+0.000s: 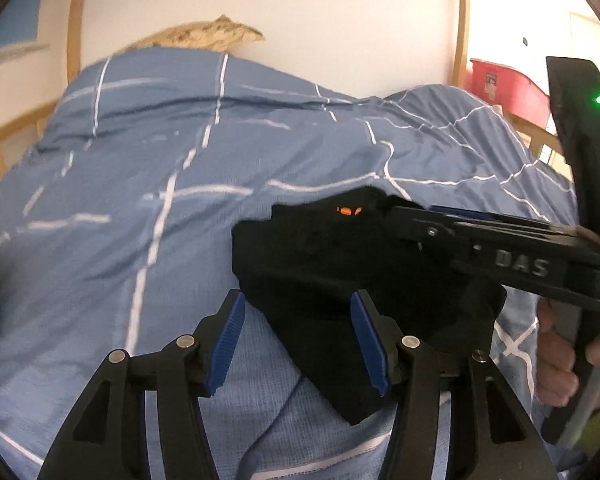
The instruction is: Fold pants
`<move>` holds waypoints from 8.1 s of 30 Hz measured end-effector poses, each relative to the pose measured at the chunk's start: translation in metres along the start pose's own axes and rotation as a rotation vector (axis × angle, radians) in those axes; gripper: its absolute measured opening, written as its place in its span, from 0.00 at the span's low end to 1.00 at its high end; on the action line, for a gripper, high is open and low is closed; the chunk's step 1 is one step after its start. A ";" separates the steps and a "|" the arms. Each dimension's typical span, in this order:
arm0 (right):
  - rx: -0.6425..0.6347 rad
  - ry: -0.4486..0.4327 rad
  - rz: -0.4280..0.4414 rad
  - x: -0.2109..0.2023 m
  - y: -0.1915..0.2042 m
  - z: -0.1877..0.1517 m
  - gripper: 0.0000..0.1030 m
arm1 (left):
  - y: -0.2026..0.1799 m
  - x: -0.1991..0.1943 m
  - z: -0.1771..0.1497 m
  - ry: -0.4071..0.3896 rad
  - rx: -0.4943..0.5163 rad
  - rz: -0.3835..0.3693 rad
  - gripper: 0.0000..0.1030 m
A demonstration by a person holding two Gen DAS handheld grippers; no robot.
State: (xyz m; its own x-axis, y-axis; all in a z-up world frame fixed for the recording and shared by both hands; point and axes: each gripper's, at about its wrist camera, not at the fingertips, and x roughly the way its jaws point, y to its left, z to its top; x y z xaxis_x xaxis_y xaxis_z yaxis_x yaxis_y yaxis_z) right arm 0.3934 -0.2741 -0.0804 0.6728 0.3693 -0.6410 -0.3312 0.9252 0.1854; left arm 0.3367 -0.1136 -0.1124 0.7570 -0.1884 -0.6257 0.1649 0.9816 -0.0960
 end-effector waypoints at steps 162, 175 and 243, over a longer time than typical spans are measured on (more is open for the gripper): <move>0.433 -0.029 -0.334 -0.002 0.089 -0.103 0.11 | 0.044 0.129 0.077 0.113 0.538 -0.355 0.03; 0.416 0.016 -0.407 0.002 0.093 -0.106 0.09 | 0.038 0.132 0.080 0.125 0.687 -0.274 0.02; 0.730 -0.083 -0.015 -0.025 -0.074 -0.104 0.77 | 0.020 0.039 0.018 0.089 0.054 -0.068 0.60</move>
State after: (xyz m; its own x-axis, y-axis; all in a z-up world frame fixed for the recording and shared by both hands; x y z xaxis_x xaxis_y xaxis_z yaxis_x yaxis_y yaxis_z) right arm 0.3320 -0.3614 -0.1554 0.7314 0.3349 -0.5941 0.1840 0.7420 0.6447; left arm 0.3804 -0.1022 -0.1246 0.6842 -0.2489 -0.6855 0.2499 0.9631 -0.1003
